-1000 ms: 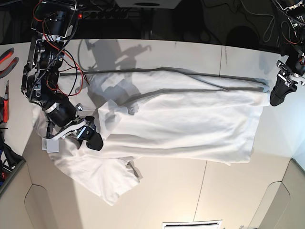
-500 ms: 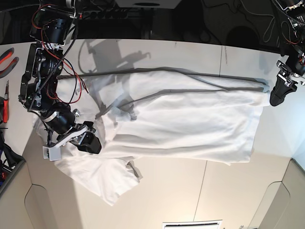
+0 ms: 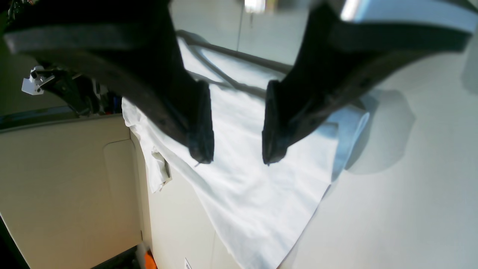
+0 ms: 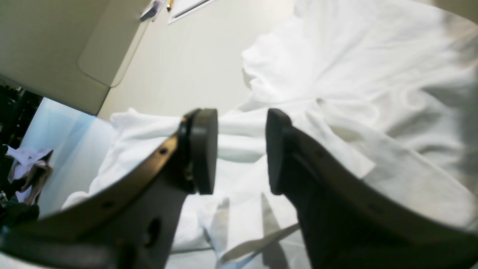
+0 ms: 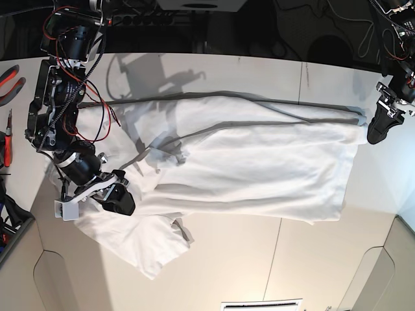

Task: Layout the t-shirt on the table in an organized manner, then fold the t-shirt properly
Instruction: 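Grasp the shirt side with the right gripper and the left gripper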

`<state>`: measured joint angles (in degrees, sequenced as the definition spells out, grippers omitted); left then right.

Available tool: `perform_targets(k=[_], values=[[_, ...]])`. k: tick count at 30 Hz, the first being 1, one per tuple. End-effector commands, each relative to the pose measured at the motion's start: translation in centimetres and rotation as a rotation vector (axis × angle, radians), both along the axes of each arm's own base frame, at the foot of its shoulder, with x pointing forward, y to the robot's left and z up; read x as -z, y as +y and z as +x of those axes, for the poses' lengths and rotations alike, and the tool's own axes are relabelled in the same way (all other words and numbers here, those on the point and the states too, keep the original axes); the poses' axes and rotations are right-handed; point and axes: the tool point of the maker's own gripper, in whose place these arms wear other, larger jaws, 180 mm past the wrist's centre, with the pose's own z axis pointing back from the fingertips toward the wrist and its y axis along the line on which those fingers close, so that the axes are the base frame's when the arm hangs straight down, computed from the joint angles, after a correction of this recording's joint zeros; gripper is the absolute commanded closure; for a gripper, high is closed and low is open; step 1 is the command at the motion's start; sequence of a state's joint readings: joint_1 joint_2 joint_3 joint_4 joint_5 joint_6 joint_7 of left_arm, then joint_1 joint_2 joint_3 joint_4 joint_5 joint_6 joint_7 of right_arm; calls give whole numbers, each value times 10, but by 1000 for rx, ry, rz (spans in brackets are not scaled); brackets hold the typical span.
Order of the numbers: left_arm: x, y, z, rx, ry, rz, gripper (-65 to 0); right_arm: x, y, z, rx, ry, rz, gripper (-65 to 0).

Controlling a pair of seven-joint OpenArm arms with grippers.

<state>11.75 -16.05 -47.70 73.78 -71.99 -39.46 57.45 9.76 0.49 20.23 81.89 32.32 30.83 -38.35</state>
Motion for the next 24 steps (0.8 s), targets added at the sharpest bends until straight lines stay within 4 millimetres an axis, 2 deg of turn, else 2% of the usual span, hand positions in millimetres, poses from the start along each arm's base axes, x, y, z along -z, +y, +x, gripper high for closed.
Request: perform_targets(k=[1, 2, 4, 5, 7, 8, 11, 15, 19, 21, 24], values=[[-15, 8, 5, -4, -47, 23, -254, -19, -2, 10, 1, -61, 7, -206], [-15, 8, 5, -4, -47, 23, -254, -17, -3, 9, -2, -52, -1, -171], [-15, 8, 5, -5, -47, 23, -254, -10, -5, 7, -7, -24, -29, -36], [-15, 8, 5, -4, -47, 23, -254, -7, -7, 5, -9, -8, -48, 0], [-15, 8, 5, -5, -48, 23, -252, 0, -12, 2, -6, 15, -84, 0], [-15, 8, 5, -4, -47, 23, -222, 4, -15, 1, -2, 23, -103, 0], [-13, 8, 5, -1, -37, 30, 0, 10, -25, -1, -1, 44, -162, 0], [-5, -1, 5, 37, -1, 46, 0, 15, -42, -3, 5, 61, -239, 0], [22, -34, 2, 209, 132, 93, 0, 20, -56, -9, 5, 82, -275, 0], [31, -46, 4, 265, 161, 131, 0, 31, -63, -21, 5, 110, -293, 0], [42, -52, 14, 301, 175, 238, 0, 51, -75, -45, 9, 159, -330, 0]])
